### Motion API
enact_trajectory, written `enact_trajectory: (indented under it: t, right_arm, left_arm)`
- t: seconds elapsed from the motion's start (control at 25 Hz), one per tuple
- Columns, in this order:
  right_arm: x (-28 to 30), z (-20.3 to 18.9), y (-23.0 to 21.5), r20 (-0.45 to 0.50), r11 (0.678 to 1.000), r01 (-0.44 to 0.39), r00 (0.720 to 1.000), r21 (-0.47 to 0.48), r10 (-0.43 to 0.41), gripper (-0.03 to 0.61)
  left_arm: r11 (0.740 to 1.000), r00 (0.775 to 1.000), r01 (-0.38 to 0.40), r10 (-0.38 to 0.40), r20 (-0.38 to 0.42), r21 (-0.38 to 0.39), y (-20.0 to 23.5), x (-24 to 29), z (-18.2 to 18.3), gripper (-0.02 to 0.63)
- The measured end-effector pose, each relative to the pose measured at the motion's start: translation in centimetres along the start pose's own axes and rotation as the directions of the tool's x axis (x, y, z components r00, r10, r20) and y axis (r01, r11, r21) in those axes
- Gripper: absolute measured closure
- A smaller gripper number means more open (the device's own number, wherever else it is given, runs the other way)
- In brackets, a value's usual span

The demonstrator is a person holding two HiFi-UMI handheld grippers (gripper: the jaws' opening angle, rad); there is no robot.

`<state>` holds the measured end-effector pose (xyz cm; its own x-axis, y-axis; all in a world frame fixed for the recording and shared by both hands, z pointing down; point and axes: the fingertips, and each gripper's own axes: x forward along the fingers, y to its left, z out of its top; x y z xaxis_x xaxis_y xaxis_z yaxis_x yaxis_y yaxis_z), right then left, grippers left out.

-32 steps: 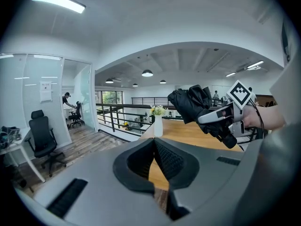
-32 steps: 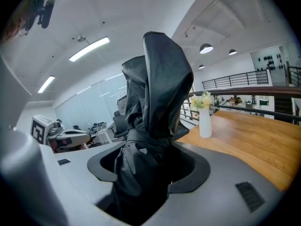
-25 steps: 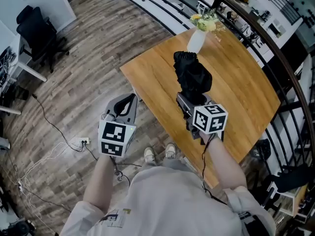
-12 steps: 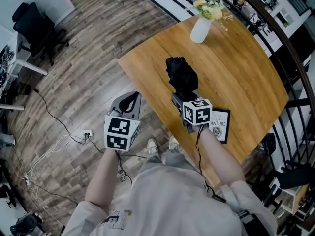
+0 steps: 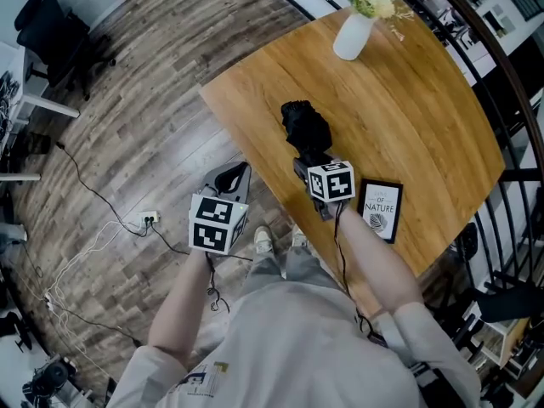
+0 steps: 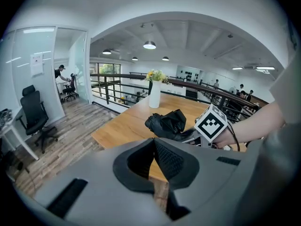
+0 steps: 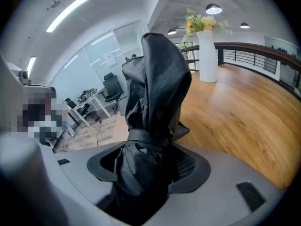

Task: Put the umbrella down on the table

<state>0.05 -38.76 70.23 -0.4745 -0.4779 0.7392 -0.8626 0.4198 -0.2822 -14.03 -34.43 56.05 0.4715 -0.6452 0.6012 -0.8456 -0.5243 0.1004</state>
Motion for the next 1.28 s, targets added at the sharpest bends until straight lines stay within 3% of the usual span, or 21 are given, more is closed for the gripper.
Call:
enact_trajectory:
  t: [0.32, 0.64, 0.84, 1.0, 1.28]
  right_arm:
    - [2.4, -2.9, -1.4, -0.065, 0.998, 0.042, 0.997, 0.045, -0.039, 0.288]
    - [2.0, -2.7, -2.3, -0.062, 0.994, 0.084, 0.995, 0.066, -0.08, 0.278]
    - [0.0, 0.5, -2.1, -0.016, 0.996, 0.08, 0.997, -0.045, -0.081, 0.333]
    - [-3.4, 4.3, -1.9, 0.074, 0.993, 0.088, 0.994, -0.076, -0.083, 0.393]
    - [-11.9, 11.9, 1.8, 0.296, 0.991, 0.056, 0.955, -0.121, -0.018, 0.457]
  left_arm:
    - [1.0, 0.998, 0.025, -0.025, -0.054, -0.008, -1.1, 0.1, -2.2, 0.597]
    - [0.999, 0.996, 0.048, -0.048, -0.075, 0.0, -1.7, 0.1, -2.5, 0.597]
    - [0.999, 0.998, 0.034, -0.032, -0.061, 0.023, -1.2, -0.8, -1.9, 0.597]
    - [0.999, 1.0, 0.0, 0.001, -0.02, 0.05, -0.8, -2.3, -0.2, 0.597]
    - [0.995, 0.993, -0.055, 0.046, 0.111, 0.083, -0.4, -6.5, 5.1, 0.597]
